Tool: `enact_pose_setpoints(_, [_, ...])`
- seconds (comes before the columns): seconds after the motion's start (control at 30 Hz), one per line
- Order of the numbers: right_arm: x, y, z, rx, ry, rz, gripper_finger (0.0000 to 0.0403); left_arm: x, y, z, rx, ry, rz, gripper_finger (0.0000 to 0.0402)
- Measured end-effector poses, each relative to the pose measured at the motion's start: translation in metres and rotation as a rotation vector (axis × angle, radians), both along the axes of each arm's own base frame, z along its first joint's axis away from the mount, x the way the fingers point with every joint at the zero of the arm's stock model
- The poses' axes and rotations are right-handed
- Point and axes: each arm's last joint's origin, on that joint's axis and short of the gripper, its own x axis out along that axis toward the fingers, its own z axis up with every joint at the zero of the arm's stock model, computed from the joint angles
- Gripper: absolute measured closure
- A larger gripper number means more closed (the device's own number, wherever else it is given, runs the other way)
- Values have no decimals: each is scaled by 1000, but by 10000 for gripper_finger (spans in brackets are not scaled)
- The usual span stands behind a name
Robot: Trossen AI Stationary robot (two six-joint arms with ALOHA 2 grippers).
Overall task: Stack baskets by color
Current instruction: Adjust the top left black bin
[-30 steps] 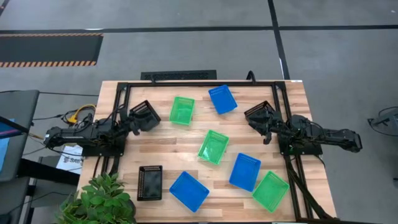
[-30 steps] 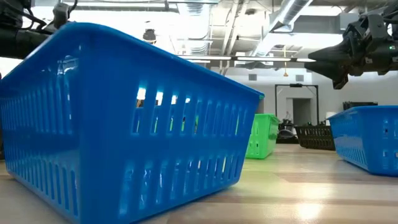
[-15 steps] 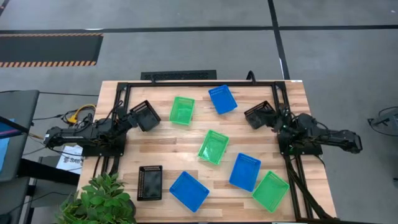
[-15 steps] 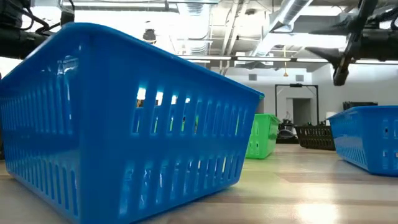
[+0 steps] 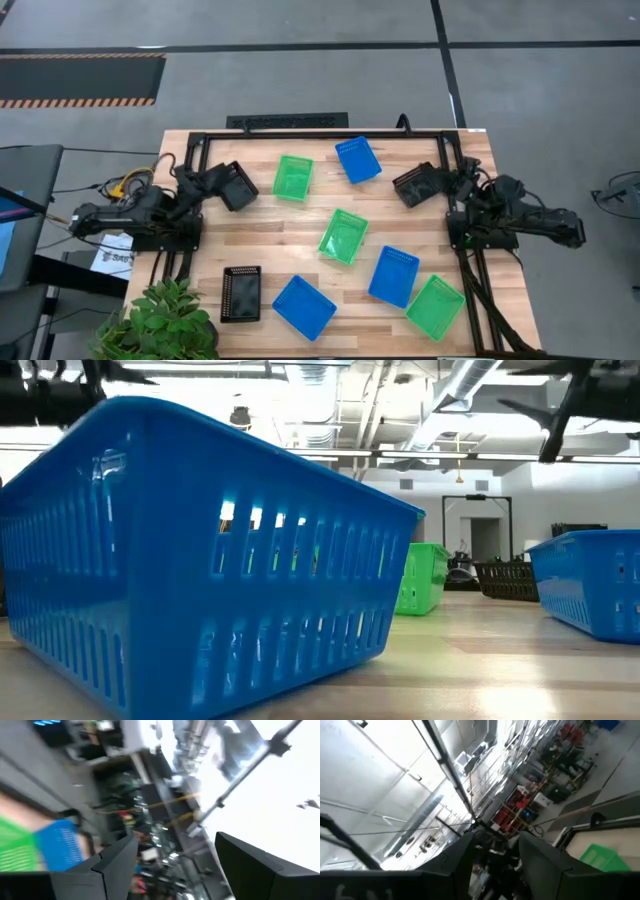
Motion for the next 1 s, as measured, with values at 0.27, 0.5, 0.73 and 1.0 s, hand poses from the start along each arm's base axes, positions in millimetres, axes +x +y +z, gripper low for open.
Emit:
enact_pose_setpoints(0.27, [20, -9, 53, -10, 461, -79, 209, 1, -4, 58, 96, 138, -137, 145])
enact_pose_setpoints(0.5, [58, -16, 69, 94, 1030, 24, 209, 13, -7, 89, 60, 641, -273, 145])
enact_pose_setpoints(0.73, [99, -17, 60, 153, 1480, 108, 212, 26, -8, 105, 28, 970, -325, 145])
enact_pose_setpoints(1.0, [127, -11, 17, 326, 1848, 95, 212, 45, -7, 86, -129, 1163, -284, 145])
